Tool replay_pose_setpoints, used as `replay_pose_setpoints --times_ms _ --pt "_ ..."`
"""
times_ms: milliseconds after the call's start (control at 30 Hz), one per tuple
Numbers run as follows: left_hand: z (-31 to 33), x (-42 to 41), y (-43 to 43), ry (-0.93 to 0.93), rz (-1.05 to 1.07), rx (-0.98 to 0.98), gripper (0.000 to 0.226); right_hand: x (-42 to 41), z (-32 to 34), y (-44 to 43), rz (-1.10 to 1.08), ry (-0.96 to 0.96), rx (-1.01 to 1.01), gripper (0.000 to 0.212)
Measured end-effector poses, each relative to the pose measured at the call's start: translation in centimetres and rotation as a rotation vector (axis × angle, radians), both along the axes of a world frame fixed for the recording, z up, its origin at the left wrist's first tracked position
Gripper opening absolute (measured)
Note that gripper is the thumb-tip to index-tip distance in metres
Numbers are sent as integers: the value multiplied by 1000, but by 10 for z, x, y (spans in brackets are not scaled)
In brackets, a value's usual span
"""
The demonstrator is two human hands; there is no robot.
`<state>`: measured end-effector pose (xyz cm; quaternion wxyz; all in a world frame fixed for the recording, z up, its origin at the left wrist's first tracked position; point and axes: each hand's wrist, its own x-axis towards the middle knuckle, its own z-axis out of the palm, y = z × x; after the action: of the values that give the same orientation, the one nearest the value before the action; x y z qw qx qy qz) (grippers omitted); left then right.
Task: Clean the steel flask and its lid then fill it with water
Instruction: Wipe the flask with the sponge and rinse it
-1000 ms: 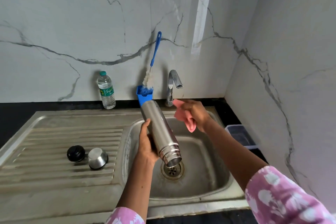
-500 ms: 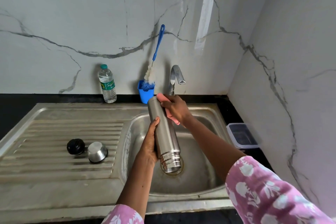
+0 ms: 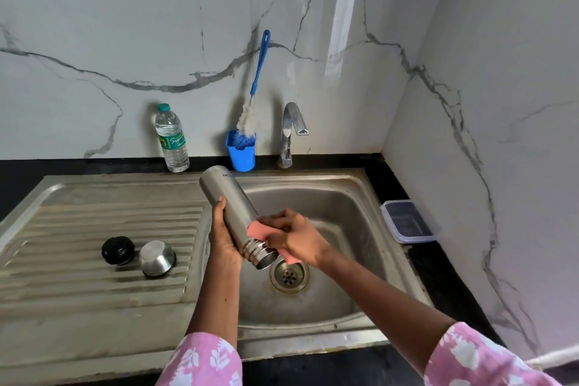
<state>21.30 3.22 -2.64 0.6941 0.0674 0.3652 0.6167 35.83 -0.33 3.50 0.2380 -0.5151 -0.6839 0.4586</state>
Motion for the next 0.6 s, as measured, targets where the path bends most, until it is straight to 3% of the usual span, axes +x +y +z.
replay_pose_setpoints --times_ms 100,233,333,467,600 --pt "2 4 1 15 88 -49 78 24 -12 0 12 72 -74 58" --pt "4 -1 4 39 52 -21 47 53 -12 7 -10 171 -230 44" --pt "6 3 -2 35 -22 -6 47 61 2 29 -172 265 -143 37" --pt "13 16 -12 47 -206 42 77 46 22 67 -249 257 -16 41" --pt "19 31 -14 130 -296 61 49 17 43 90 -266 266 65 44"
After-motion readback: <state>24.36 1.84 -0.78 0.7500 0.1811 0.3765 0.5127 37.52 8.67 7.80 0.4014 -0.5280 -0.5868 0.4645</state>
